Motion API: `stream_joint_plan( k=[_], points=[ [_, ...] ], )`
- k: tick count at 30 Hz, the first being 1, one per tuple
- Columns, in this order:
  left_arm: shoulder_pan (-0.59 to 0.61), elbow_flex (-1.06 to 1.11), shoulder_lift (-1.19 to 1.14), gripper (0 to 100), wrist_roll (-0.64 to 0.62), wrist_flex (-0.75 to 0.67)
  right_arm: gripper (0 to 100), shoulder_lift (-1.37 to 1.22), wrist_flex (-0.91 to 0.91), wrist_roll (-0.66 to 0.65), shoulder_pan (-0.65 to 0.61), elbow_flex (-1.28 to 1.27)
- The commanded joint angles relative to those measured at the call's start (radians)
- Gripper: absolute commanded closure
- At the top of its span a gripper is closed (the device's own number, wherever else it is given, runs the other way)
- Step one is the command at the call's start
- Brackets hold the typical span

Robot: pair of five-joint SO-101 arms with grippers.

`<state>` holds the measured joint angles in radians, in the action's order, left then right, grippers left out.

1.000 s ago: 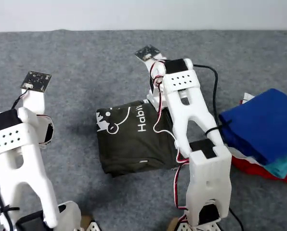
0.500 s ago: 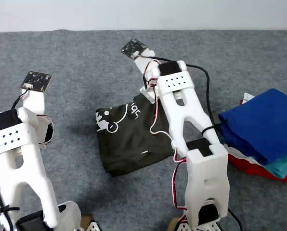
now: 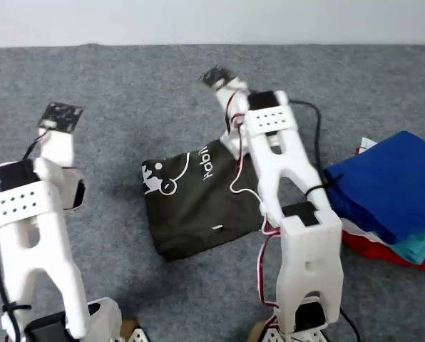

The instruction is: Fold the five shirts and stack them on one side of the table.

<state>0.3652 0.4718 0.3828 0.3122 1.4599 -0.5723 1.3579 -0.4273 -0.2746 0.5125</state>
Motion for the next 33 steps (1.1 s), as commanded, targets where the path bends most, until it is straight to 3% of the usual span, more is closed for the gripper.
stream_joint_plan(
  k=[1,9,16,27,33],
  points=[
    [-0.106,-0.005,0.026,99,-0.068,-0.064,79.6,0.159,0.035,0.028,0.028,0.054],
    [-0.305,-0.053,-0.112,99,-0.153,-0.222,80.5,0.252,0.183,0.029,0.079,0.052],
    [-0.4,-0.219,-0.41,99,-0.152,-0.25,95.5,0.252,0.325,0.026,0.131,0.046],
    [-0.382,-0.467,-0.852,99,-0.124,-0.163,98.8,0.251,0.348,0.025,0.189,0.044],
    [-0.322,-0.522,-0.838,99,-0.124,-0.112,98.8,0.251,0.348,0.025,0.188,0.044]
  ],
)
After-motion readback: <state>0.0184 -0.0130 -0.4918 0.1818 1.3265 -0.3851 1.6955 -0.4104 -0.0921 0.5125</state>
